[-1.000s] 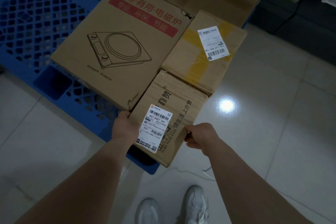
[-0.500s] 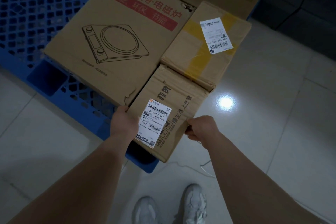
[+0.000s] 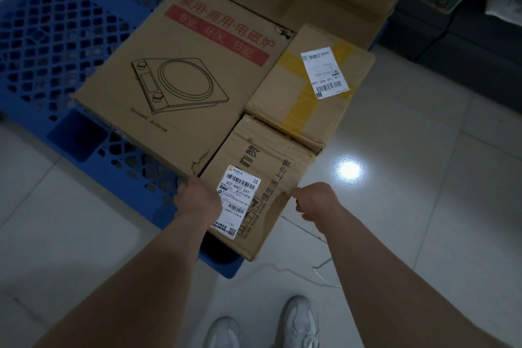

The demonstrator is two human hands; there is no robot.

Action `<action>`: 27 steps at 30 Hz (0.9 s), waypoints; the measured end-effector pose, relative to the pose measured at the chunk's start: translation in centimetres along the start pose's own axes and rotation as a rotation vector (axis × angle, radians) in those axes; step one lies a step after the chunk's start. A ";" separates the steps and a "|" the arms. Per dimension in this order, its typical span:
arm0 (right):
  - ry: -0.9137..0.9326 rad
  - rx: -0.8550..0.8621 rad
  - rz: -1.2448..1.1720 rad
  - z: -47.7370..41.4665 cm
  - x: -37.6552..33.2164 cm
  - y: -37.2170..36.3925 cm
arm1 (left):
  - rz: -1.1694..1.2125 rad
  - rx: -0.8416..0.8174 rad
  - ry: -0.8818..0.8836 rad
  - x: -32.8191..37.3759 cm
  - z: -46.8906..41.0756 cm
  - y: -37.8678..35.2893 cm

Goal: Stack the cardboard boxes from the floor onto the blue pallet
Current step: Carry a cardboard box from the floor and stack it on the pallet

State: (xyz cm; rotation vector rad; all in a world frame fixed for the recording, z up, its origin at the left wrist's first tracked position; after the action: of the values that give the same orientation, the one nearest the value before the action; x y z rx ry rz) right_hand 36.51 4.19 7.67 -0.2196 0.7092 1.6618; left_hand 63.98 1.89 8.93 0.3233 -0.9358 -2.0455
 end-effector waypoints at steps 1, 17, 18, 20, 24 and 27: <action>0.004 0.004 -0.002 0.4 -0.4 0.4 | 0.014 0.001 -0.001 0.1 0.3 0.2; 0.422 0.227 0.063 14.4 -18.8 15.6 | 0.303 -0.008 -0.355 13.7 15.5 14.9; 0.452 0.249 0.090 16.0 -20.4 17.1 | 0.315 -0.007 -0.377 14.8 17.1 16.4; 0.506 0.286 0.151 19.4 -23.6 20.2 | 0.305 -0.007 -0.428 17.1 20.8 19.5; 0.607 0.347 0.273 27.4 -29.2 26.3 | 0.297 0.020 -0.562 21.1 29.0 25.5; 0.655 0.394 0.314 33.9 -31.3 30.8 | 0.288 0.019 -0.650 23.3 35.4 28.8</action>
State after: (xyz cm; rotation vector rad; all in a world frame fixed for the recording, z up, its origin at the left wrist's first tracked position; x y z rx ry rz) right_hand 22.80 -4.48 60.72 -0.3896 1.6137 1.7031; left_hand 48.13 -9.14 56.39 -0.4768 -1.2962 -1.8904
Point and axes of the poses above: each hand's wrist, its own z-axis away from the middle knuckle, its own y-axis out of the back of the hand, x = y × z, the point moved 10 cm from there along -z, towards the middle knuckle, and after that the axes turned 9 degrees about y, right-handed, at the moved point
